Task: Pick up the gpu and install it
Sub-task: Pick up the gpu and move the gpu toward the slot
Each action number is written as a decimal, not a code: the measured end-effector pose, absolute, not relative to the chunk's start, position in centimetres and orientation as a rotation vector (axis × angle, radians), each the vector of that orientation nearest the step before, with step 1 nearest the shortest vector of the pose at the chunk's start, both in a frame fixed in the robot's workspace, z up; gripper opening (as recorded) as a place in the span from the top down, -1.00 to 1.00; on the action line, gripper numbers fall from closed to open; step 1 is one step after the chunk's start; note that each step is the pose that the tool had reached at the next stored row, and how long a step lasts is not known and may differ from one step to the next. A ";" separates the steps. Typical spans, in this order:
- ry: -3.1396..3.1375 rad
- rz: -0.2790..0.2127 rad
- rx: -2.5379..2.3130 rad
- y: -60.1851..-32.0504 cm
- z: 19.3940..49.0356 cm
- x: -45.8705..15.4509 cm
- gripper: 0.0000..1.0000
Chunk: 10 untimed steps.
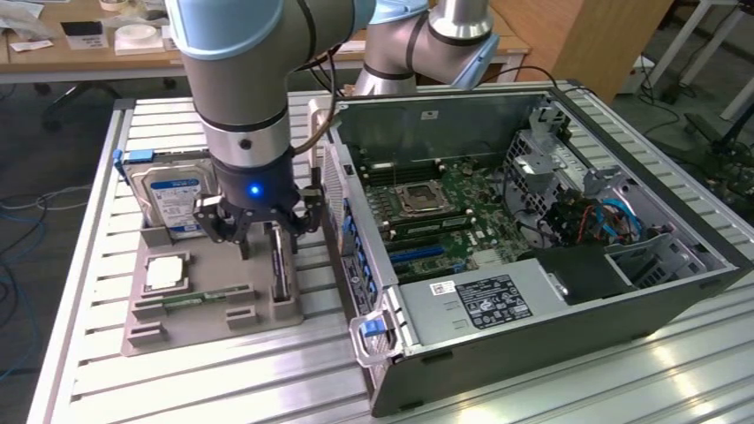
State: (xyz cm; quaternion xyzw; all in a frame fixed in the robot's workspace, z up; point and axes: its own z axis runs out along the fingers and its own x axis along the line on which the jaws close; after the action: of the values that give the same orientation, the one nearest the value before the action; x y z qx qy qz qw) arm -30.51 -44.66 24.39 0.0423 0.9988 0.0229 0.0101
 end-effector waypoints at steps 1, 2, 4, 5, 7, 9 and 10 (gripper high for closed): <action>3.118 0.071 0.132 -44.6 24.4 -30.5 -0.29; 3.118 0.071 0.132 -44.6 24.3 -30.5 -0.29; 3.118 0.071 0.132 -44.6 24.2 -30.4 -0.29; 3.118 0.071 0.132 -44.6 24.1 -30.4 -0.29; 3.118 0.071 0.132 -44.6 24.0 -30.4 -0.29; 3.118 0.071 0.132 -44.6 24.0 -30.4 -0.29; 3.118 0.072 0.132 -44.6 24.0 -30.4 -0.29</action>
State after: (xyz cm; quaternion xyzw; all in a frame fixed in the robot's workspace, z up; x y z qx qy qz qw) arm -30.39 -44.65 24.00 0.0422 0.9988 0.0230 0.0102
